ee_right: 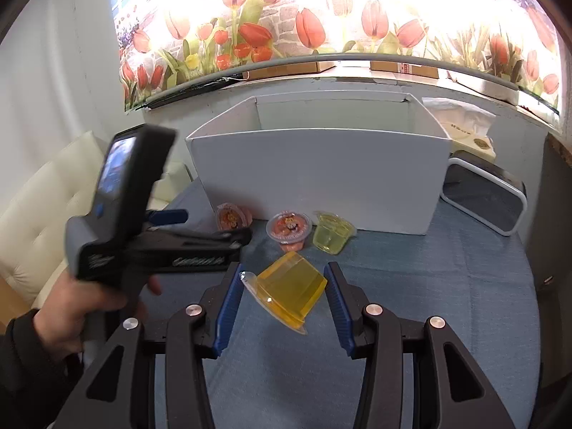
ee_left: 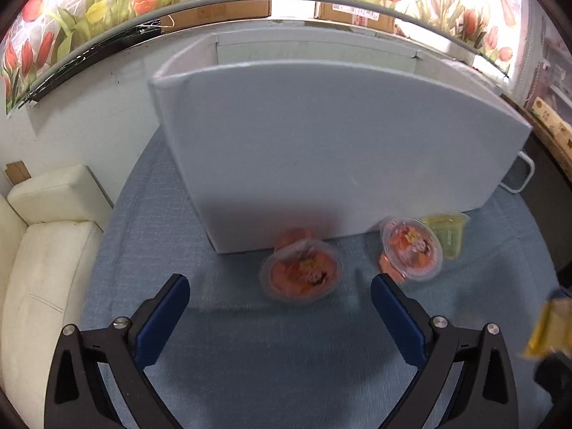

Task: Organize snacks
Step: 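Grasp the red jelly cup with the left tool while the right tool holds the orange cup, then lower both jelly cups into the white box and open both tools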

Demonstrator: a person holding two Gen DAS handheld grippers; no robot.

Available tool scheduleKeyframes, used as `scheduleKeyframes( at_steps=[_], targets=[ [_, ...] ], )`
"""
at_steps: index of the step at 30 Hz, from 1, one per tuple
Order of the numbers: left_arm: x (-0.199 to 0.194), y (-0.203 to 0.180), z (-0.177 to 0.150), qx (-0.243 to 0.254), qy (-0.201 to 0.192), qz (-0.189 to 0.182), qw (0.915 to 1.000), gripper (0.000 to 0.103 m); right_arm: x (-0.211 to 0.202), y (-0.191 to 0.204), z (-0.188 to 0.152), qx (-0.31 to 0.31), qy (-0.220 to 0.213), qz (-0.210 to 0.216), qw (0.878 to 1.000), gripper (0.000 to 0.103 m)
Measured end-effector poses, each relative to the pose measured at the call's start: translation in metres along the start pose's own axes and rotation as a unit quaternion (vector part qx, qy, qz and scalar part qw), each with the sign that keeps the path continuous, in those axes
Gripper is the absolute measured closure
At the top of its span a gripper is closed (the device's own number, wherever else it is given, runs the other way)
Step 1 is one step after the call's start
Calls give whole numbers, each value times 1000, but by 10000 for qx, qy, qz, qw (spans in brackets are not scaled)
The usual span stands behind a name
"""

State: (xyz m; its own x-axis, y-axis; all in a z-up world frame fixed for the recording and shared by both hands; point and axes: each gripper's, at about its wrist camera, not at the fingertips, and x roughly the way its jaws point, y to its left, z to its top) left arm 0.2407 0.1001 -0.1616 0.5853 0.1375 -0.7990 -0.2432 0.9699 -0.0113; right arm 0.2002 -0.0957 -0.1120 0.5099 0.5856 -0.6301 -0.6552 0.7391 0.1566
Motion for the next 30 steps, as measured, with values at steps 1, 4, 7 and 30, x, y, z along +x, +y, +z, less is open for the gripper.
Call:
scheduleKeyframes(
  at_steps=[1, 4, 7, 30],
  targets=[
    [3, -3, 2, -27, 14, 1, 10000, 3, -2, -2, -1, 9, -13, 3, 10000, 53],
    [9, -4, 5, -127, 95, -48, 9999, 40, -3, -7, -3, 80, -16, 38, 10000, 53],
    [10, -2, 6, -185, 114, -130, 9997, 52, -4, -12, -4, 125, -40, 62, 9999, 53],
    [-134, 36, 39, -108, -1038, -1111, 9883, 52, -17, -25, 71, 165, -650, 215, 9975, 53]
  ],
)
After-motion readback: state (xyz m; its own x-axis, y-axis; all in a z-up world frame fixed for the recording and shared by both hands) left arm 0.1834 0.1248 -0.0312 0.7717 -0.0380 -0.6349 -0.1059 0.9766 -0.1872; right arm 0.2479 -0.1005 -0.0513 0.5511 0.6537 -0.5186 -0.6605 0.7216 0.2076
